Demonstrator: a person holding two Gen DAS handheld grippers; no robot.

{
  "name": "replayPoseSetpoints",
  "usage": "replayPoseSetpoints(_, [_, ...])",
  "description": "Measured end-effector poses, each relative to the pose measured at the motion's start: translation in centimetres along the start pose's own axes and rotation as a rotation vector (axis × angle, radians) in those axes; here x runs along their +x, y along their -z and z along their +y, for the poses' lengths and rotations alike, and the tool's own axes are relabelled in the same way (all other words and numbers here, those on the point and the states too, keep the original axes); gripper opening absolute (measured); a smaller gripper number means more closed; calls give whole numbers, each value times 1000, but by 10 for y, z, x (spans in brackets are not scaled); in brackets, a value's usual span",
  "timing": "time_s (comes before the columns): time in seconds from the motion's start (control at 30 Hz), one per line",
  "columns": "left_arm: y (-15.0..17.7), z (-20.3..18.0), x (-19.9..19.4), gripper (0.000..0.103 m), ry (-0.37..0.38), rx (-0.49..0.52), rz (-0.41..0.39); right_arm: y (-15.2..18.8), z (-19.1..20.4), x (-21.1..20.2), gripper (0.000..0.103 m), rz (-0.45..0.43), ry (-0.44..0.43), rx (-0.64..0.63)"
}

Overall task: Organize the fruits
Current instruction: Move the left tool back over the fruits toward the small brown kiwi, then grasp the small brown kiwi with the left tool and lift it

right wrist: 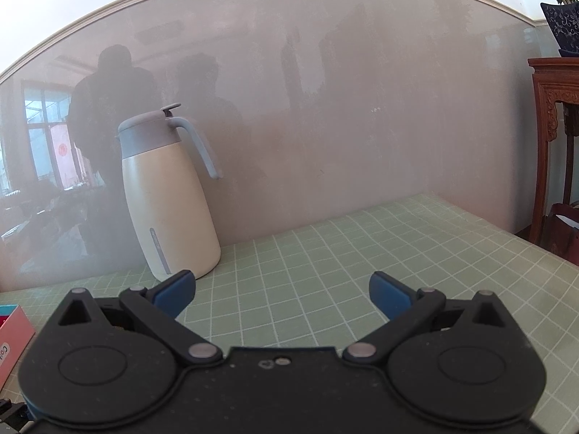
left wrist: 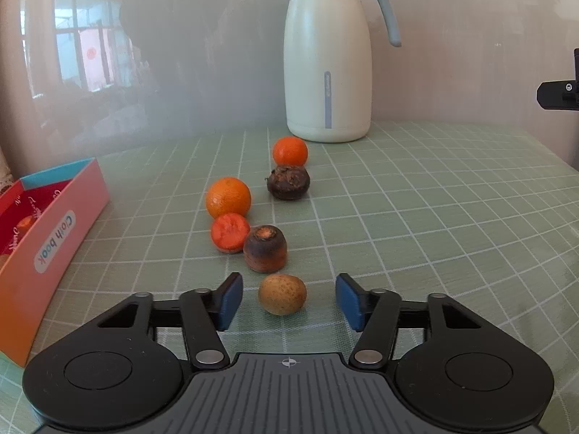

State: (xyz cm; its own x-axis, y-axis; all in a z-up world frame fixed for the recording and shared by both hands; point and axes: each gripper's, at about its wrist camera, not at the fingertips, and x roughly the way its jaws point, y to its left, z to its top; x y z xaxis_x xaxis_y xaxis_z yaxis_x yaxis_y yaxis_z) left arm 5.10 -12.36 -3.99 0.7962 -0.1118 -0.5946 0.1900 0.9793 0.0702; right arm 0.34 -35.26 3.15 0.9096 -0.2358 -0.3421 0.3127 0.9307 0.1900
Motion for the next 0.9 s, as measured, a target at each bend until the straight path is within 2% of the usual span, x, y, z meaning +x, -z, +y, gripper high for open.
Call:
replayPoseSetpoints(0.37, [-1, -3, 1, 38, 16, -5, -2, 1, -2, 3, 103, 7, 1, 3])
replayPoseSetpoints(0.47, [-1, -2, 1, 28, 24, -10, -1, 0, -1, 4, 103, 11, 1, 7])
replayPoseSetpoints(0.9, [1, -1, 0, 28, 21, -20, -3, 3, -1, 4, 103, 16, -5, 8])
